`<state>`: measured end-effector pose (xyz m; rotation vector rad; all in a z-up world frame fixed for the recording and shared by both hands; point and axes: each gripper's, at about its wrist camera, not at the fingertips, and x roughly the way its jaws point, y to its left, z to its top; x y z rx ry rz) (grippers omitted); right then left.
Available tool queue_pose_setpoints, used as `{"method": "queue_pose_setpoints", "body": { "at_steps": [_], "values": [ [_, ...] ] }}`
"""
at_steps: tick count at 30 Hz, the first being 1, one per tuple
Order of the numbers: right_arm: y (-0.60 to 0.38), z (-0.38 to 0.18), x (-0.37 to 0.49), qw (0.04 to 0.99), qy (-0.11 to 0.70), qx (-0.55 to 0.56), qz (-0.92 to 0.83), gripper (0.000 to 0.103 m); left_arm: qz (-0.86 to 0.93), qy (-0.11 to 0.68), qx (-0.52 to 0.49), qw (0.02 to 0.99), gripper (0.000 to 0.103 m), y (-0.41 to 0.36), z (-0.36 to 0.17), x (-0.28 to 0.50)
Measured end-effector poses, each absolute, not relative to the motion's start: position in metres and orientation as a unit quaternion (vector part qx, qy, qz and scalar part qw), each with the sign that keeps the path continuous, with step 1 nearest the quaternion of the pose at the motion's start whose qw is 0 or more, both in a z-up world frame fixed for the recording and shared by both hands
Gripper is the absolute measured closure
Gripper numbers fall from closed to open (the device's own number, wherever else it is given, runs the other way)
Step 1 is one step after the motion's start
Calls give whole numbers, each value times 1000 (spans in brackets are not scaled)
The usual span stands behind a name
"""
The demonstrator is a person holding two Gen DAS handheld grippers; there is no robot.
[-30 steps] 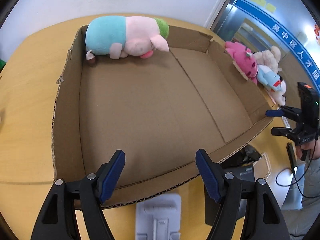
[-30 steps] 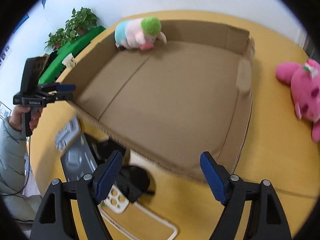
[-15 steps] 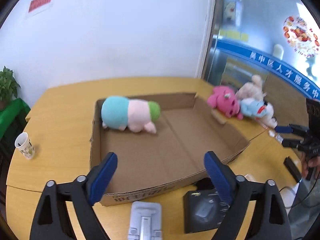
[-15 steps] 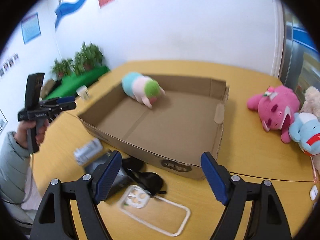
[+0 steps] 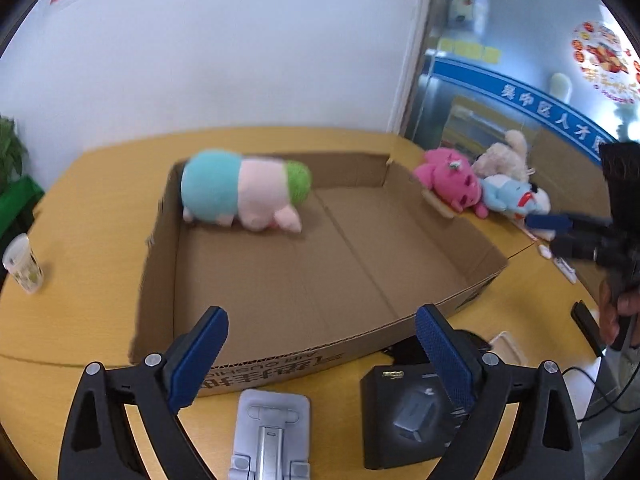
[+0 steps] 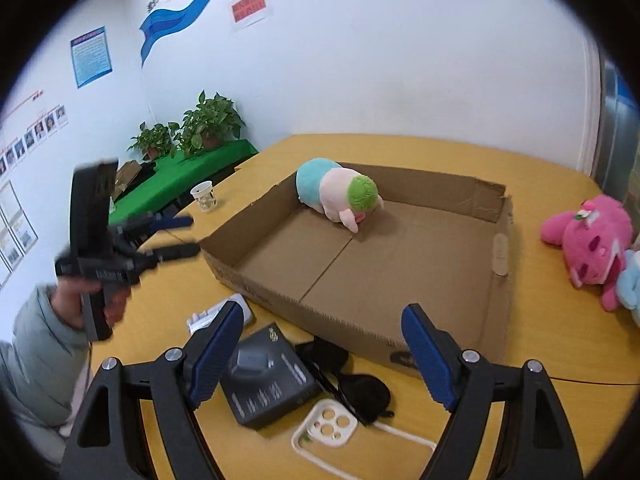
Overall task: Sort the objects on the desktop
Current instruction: 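Move both tools down to the black charger box on the table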
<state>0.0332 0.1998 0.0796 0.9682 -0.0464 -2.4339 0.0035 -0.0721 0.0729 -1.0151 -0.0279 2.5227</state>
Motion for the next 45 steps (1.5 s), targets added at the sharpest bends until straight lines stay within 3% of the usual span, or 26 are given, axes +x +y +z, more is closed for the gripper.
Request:
{"method": "queue_pose_setpoints", "body": {
  "at_steps": [8,17,22,25,31,35,39,45],
  "values": [
    [128,42,-100,262,69,430,-861,23,898,-32,-393,197,7,-74,30,-27],
    [66,-20,-233,260,12,509,-821,29,891,-16,-407,203,5,-70,29,-30],
    [65,-35,-265,241,-2,497,-834,36,886,-5,-410,217,5,-71,28,-26],
    [65,-39,-266,235,-10,483,-844,41,884,-4,-412,222,5,-72,27,-26],
    [64,-37,-264,222,-3,481,-848,41,882,1,-413,225,5,-71,27,-22],
    [82,-1,-243,220,-10,468,-856,38,879,-7,-419,226,5,-71,29,-21],
    [111,55,-178,234,6,422,-876,24,882,-50,-401,244,5,-82,48,-15],
    [156,131,-55,235,33,343,-909,23,896,-40,-356,263,3,-78,91,19]
  ]
}}
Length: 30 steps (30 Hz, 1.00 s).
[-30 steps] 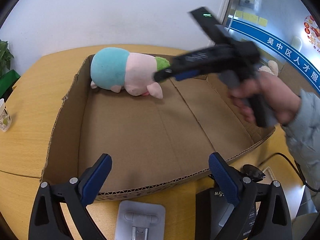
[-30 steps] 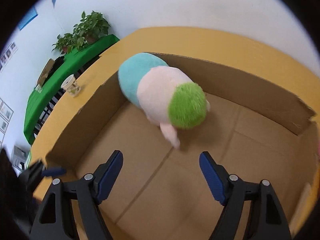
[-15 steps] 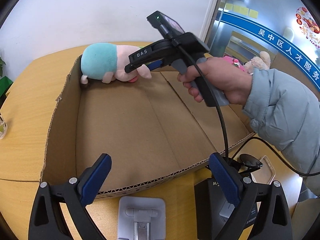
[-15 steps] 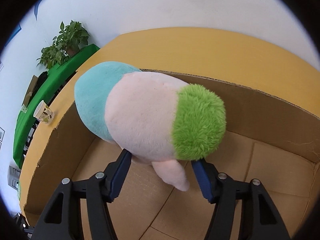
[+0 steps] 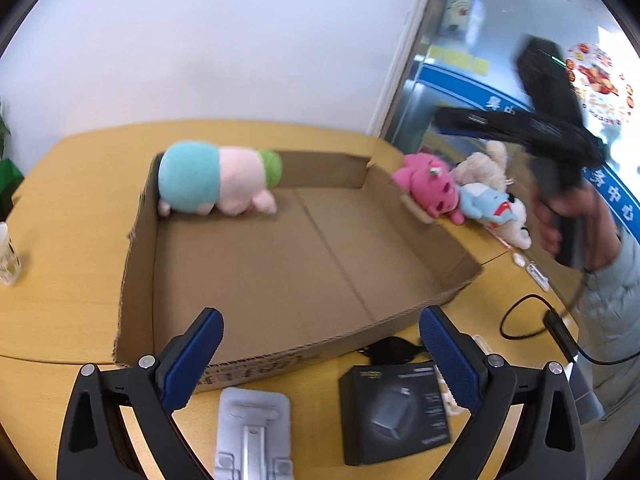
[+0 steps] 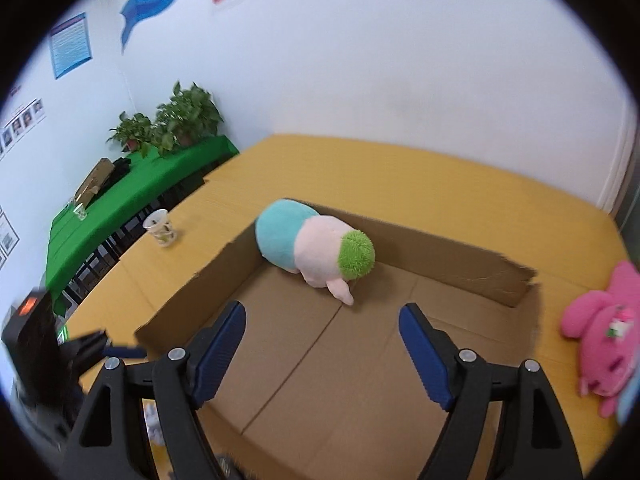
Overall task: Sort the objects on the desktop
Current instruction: 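Move both tools down to the black charger box on the table, then close both tools on the black charger box and lift it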
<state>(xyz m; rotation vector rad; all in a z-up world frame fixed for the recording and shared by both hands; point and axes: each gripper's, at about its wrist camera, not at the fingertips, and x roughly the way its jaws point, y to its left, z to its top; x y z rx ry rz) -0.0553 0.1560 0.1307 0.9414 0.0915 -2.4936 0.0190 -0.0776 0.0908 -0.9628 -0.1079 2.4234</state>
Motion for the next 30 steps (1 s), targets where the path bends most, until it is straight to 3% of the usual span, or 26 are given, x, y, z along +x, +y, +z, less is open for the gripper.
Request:
{"method": "queue_pose_setpoints", "body": {
  "at_steps": [6,11,15,18,21,26,30],
  "values": [
    [178,156,61,250,57,309,-916,19,890,-32,-355,284,3,-58,96,53],
    [168,104,116,277,69,351,-892,19,871,-42,-387,300,3,-40,67,72],
    [149,30,127,303,36,428,-851,19,852,-51,-424,302,3,-27,40,70],
    [122,-6,131,310,59,454,-833,19,839,-49,-447,308,3,-18,22,66],
    [105,-23,124,305,72,456,-833,19,823,-60,-471,313,5,-12,2,57],
    [95,-45,107,283,75,464,-836,19,805,-62,-502,310,20,-7,-20,63],
    [98,-50,113,291,73,468,-831,18,790,-52,-516,327,22,-7,-27,86]
  ]
}}
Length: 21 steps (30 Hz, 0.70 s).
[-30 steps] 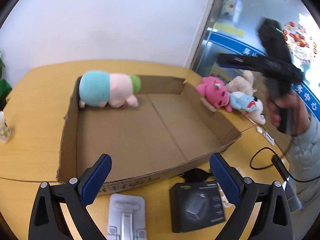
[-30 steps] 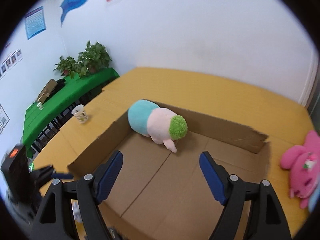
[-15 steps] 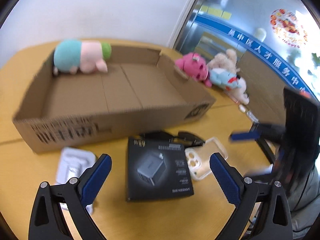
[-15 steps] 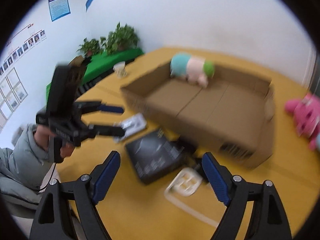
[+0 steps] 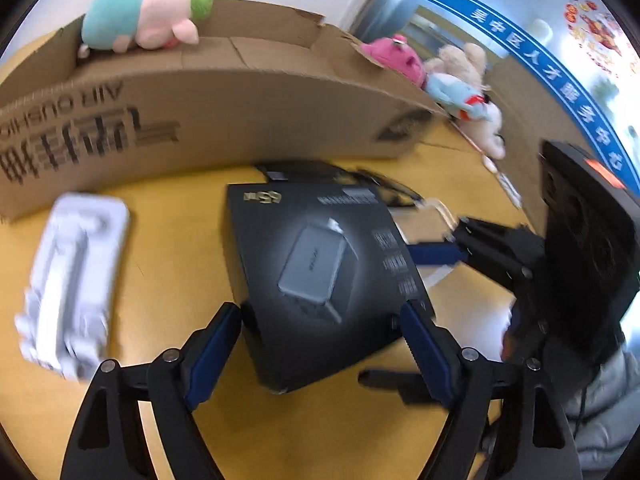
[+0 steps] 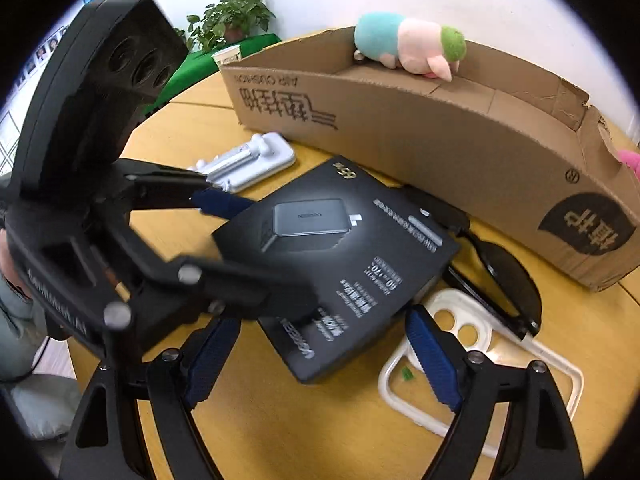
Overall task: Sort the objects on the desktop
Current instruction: 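Close both tools on the black charger box and lift it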
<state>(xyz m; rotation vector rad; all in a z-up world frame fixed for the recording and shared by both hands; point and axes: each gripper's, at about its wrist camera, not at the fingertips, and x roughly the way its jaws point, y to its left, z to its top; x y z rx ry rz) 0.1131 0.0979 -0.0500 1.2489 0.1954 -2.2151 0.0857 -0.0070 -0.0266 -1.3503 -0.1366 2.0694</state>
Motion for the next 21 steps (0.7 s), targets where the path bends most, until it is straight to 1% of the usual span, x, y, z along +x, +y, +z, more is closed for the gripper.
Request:
{"method": "queue_pose_setpoints", "body": {
  "at_steps": [4,9,10,11,12,13,16,19,21],
  "values": [
    [107,-52,137,320,78,463,-823,17,784,-58,-519,336,23,-14,-24,103],
    [107,-60,133,315,96,467,-820,17,792,-87,-522,304,23,-24,-26,86],
    [105,-61,130,315,100,464,-822,18,789,-89,-525,305,23,-21,-28,84],
    [100,-60,129,312,110,455,-827,19,784,-94,-530,310,20,-17,-32,82],
    [98,-58,131,311,118,448,-829,22,788,-95,-526,304,20,-14,-33,81],
    [94,-57,132,310,125,443,-832,24,792,-98,-523,299,20,-14,-33,81],
    [94,-55,131,299,124,439,-838,24,799,-108,-517,290,28,-17,-30,80],
    [95,-46,135,295,124,421,-849,24,814,-103,-494,288,29,-17,-12,85],
    [96,-30,140,294,131,395,-860,24,829,-99,-471,286,29,-18,9,87]
  ]
}}
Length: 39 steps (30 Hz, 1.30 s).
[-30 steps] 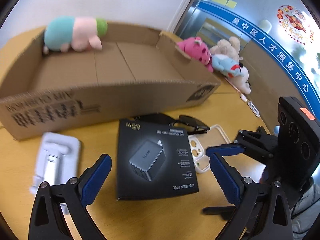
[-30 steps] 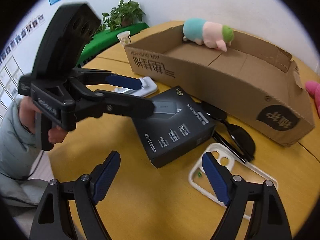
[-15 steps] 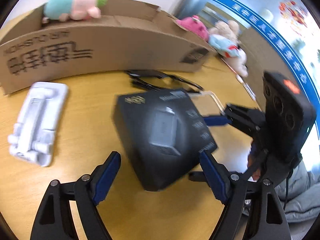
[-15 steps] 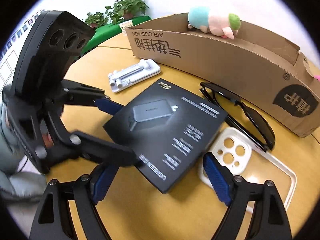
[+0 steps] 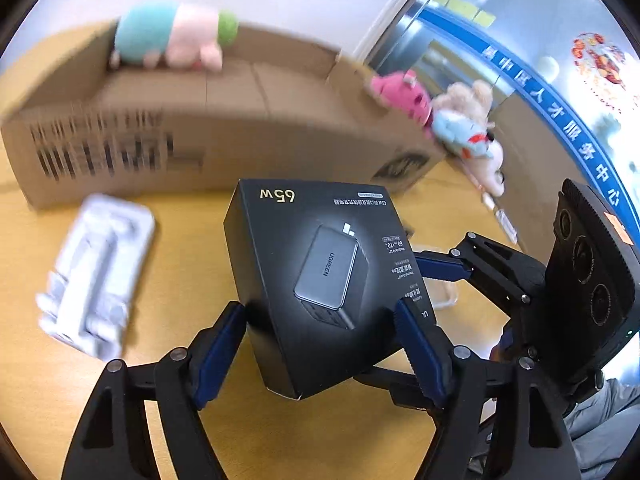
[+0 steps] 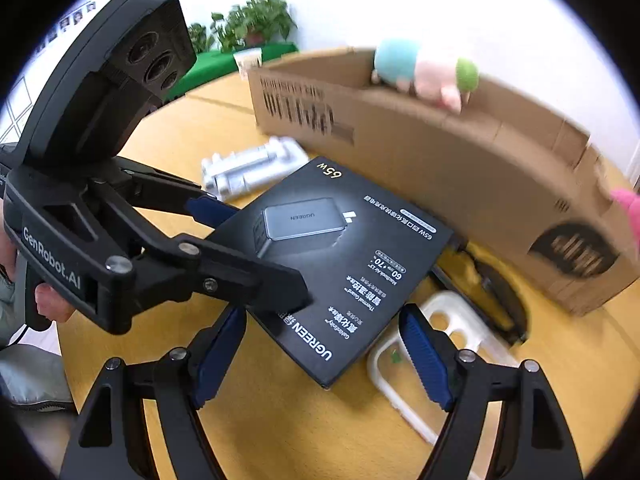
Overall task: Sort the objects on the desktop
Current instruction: 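Close both tools on the black charger box and lift it, then carry the charger box over the cardboard box and lower it beside the plush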
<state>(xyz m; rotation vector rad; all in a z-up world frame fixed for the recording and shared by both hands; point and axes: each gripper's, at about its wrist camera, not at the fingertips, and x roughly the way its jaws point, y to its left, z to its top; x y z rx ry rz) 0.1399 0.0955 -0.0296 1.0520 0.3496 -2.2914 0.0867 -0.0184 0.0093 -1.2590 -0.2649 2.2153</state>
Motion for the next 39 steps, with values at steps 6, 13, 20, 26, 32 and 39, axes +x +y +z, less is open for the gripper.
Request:
{"method": "queue_pose_setpoints", "body": {
  "at_steps": [6,13,20,26,32,39],
  "values": [
    [98,45,143,283,157,286,-902,24,879,-75,-370,292,29,-21,96,81],
    [104,134,129,250,181,167,-937,24,916,-37,-260,303,29,-16,188,59],
    [104,174,106,238,186,121,-946,24,925,-24,-225,305,29,-30,227,29],
    [88,172,60,261,169,139,-940,24,924,-34,-247,291,29,-58,220,-10],
    [62,144,5,296,139,189,-926,24,920,-33,-297,255,29,-83,189,-58],
    [40,84,-68,331,93,290,-893,24,890,-70,-392,223,29,-111,112,-123]
  ]
}}
